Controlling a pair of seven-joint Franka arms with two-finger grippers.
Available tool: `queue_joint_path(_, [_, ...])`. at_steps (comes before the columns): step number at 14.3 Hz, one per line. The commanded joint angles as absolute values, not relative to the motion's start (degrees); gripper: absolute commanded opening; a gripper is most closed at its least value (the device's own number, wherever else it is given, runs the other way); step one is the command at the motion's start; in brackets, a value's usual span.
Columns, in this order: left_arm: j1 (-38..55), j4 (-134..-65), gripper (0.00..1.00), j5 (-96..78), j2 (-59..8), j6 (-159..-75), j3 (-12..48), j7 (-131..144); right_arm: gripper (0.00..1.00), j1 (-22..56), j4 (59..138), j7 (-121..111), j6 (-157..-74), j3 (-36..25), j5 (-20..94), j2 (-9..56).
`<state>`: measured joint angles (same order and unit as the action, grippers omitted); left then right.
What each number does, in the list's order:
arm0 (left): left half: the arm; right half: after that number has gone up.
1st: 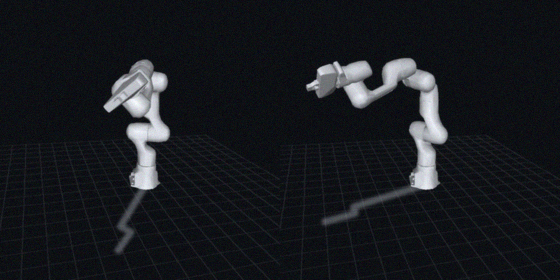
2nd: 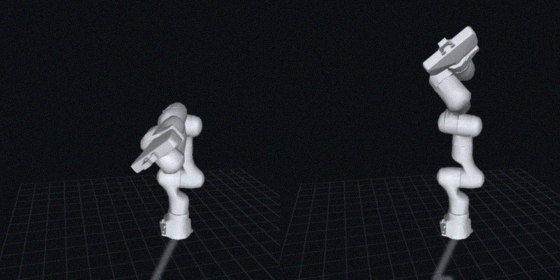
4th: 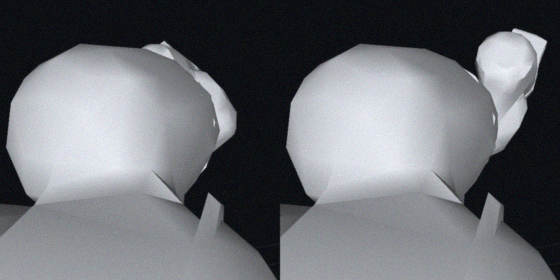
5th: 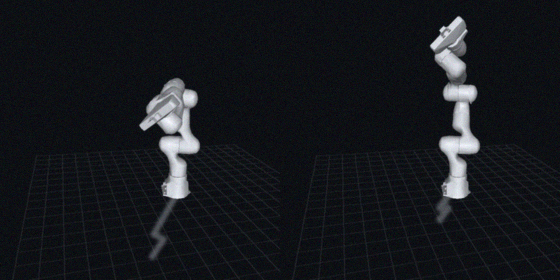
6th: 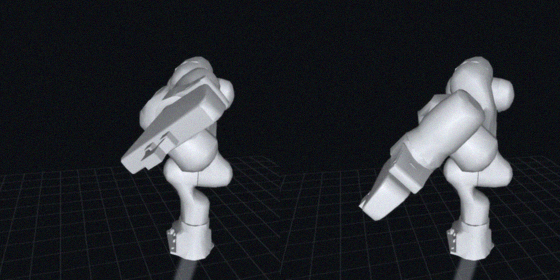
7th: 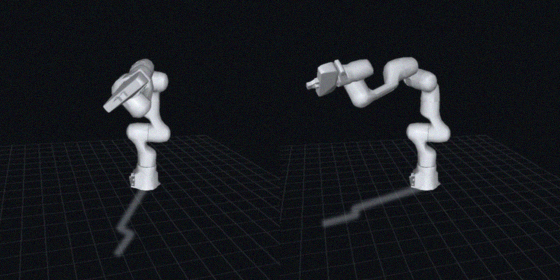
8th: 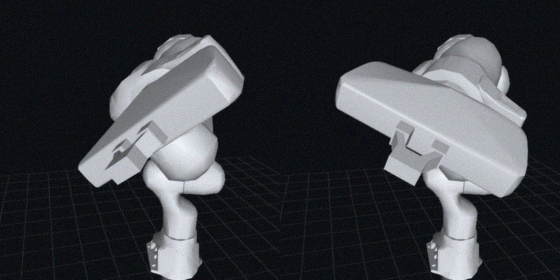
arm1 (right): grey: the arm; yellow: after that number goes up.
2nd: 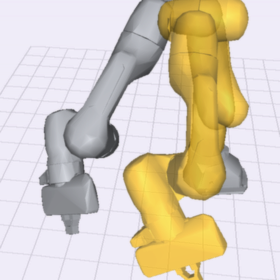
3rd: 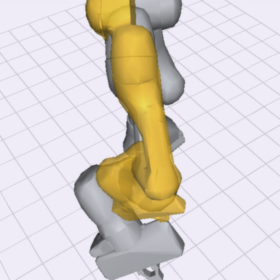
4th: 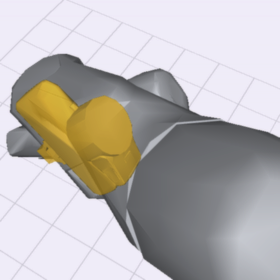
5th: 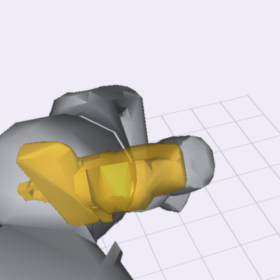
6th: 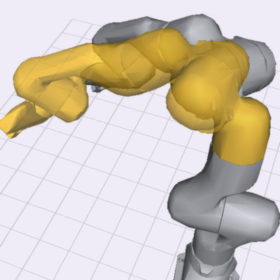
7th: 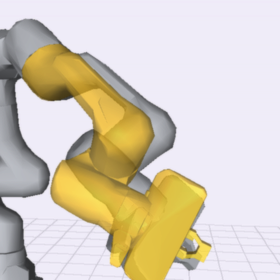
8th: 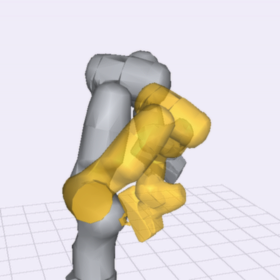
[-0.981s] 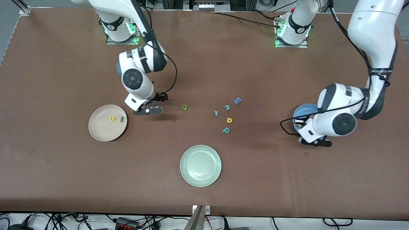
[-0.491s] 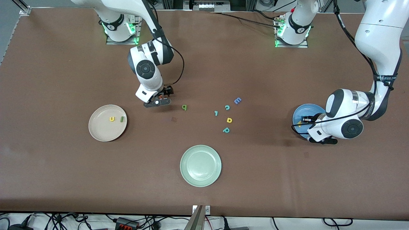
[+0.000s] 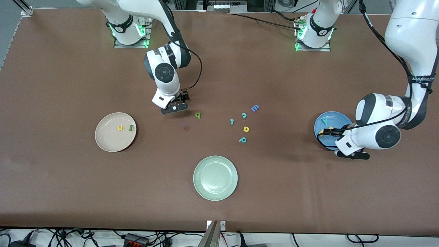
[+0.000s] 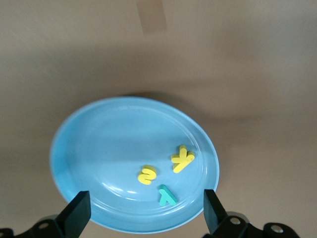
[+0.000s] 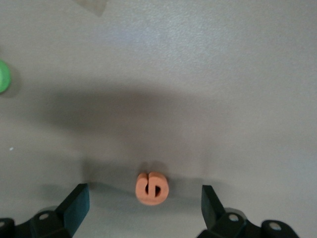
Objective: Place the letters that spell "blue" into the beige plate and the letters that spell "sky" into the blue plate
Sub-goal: 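Release teal y on the blue plate while the right gripper reaches orange e, then raise the left arm to rest while the right gripper grasps orange e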
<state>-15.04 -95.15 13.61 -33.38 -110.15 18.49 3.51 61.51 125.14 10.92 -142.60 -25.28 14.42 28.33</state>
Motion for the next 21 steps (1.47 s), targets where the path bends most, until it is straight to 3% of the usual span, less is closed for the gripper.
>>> queue_joint_path(1, [-14.94, -92.39, 1.0, 14.77, -29.89, -105.66, 18.98, 0.79, 0.94, 61.0, 125.51, 8.53, -143.61, -25.49, 15.03, 28.12])
queue_joint_path(4, [-14.77, -83.88, 1.0, 14.85, -29.36, -96.28, 21.44, 0.79, 0.86, 60.91, 125.51, 8.44, -143.44, -25.49, 15.12, 28.39])
queue_joint_path(8, [-14.76, -73.33, 1.0, 14.42, -28.39, -84.76, 23.73, 0.88, 0.56, 60.82, 125.51, 8.53, -143.26, -25.49, 15.12, 28.48])
queue_joint_path(10, [-14.68, -67.79, 1.0, 13.98, -27.95, -78.95, 23.82, -0.34, 0.34, 60.65, 125.51, 8.53, -143.17, -25.49, 15.12, 28.48])
queue_joint_path(12, [-15.11, -65.48, 1.0, 11.62, -26.73, -77.35, 23.12, -5.16, 0.23, 60.47, 125.42, 8.53, -143.09, -25.49, 15.12, 28.48])
queue_joint_path(14, [-13.37, -67.84, 1.0, 7.31, -21.82, -77.78, 17.7, -9.48, 0.14, 60.47, 125.42, 8.44, -143.09, -25.49, 15.12, 28.39])
queue_joint_path(16, [-7.23, -73.36, 1.0, 3.36, -16.55, -78.83, 8.57, -9.76, 0.08, 60.64, 125.33, 8.53, -143.09, -25.49, 15.12, 28.3])
queue_joint_path(19, [-1.95, -89.69, 1.0, 1.23, -5.4, -90.92, 2.58, -8.09, 0.06, 60.73, 125.07, 8.61, -143.09, -25.49, 15.12, 27.95])
queue_joint_path(21, [0.35, -92.54, 1.0, 0.79, -4.04, -94.74, -0.08, -6.95, 0.06, 60.73, 124.81, 8.61, -143.0, -25.49, 15.12, 27.69])
